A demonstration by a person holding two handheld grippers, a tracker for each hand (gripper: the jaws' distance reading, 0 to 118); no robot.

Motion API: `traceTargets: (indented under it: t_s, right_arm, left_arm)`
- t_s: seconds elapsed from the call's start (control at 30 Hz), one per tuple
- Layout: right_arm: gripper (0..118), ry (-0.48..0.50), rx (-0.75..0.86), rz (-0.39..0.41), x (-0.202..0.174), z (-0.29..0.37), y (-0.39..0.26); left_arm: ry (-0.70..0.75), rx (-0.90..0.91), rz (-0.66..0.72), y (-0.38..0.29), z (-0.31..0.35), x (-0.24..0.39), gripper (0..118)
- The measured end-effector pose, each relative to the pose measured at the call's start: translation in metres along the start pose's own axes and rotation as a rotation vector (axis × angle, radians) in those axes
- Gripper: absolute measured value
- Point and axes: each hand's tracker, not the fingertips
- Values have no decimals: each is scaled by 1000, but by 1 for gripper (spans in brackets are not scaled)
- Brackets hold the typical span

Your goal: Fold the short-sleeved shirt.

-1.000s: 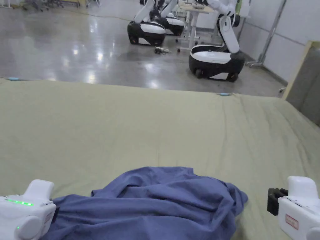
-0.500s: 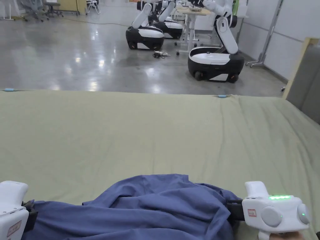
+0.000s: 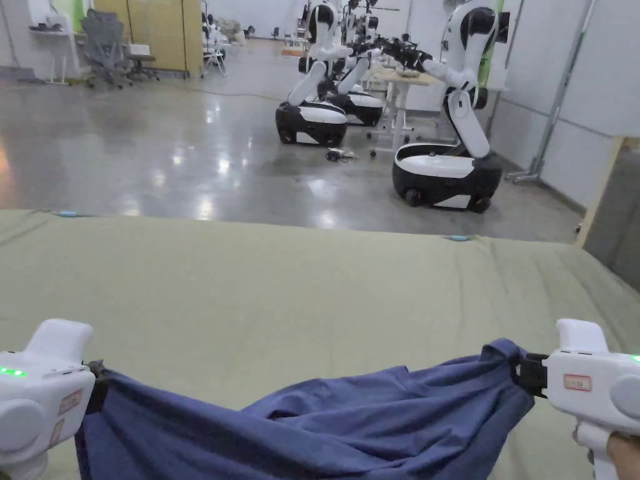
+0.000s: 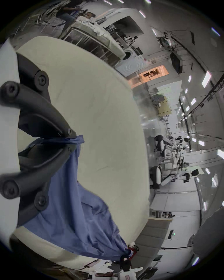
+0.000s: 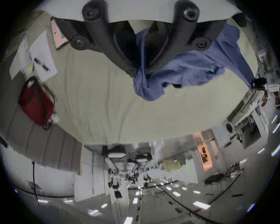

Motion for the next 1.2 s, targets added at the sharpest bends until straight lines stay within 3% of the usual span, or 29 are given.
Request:
traceTargets:
  t_s: [0.13, 0.37, 0.7, 0.9, 1.1, 1.2]
  right_arm:
    - [13, -2, 99, 56, -20, 49, 64]
    - [13, 0, 284, 69, -45, 122, 181]
    - [13, -9, 457, 28, -63, 151, 304]
    - [13, -20, 430, -14, -58, 102, 305]
    - [13, -45, 306, -63, -39, 10, 240]
    - [13, -30, 269, -107, -29, -13, 205]
  left_arm:
    - [41, 107, 18, 50, 36, -30, 4]
    - [128, 269, 24, 150, 81, -77, 4]
    - [182, 463, 111, 290, 81, -123, 4]
    - [210, 431, 127, 298, 40, -114, 4]
    - [176, 326, 163, 245, -52, -119, 4]
    - [164, 283, 161, 211, -62, -99, 4]
